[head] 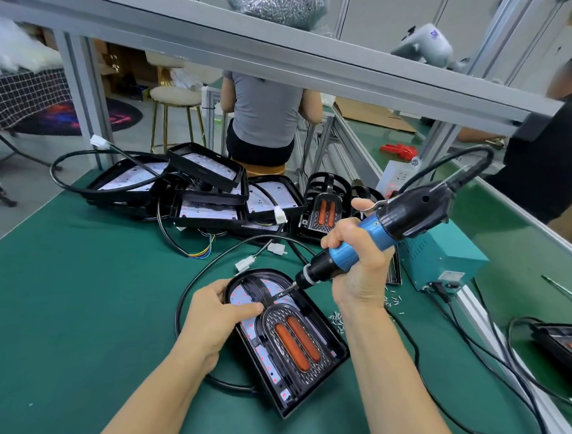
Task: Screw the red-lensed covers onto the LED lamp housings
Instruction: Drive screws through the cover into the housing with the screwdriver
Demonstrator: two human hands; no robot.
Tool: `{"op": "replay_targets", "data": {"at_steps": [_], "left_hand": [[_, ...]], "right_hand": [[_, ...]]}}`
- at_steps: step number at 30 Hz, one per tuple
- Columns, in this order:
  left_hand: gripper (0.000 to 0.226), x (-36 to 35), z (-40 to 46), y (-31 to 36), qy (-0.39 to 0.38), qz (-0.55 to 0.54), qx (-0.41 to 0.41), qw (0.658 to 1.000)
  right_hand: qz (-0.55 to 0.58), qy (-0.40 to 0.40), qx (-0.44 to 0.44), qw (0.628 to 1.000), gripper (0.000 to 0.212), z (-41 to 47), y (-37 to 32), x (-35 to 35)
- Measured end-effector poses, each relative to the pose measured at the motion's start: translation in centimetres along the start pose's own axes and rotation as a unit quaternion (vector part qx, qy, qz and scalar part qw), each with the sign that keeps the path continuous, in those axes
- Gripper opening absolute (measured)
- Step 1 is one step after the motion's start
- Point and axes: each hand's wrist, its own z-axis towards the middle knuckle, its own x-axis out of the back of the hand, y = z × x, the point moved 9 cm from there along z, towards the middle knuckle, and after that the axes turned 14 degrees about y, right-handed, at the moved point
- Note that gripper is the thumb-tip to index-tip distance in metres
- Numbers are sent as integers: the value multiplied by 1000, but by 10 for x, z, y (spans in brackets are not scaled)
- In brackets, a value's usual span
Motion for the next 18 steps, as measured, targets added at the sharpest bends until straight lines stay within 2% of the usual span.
{"op": "replay_targets", "data": {"at_steps": [9,18], "left_hand": [[32,-2,4,-1,20,-15,-10,1000],[31,-2,7,-6,51,-16,3,999]], "right_hand": [[-11,-45,-19,999,31,-1,5,-2],[-28,-54,-36,998,34,4,7,-12]]}}
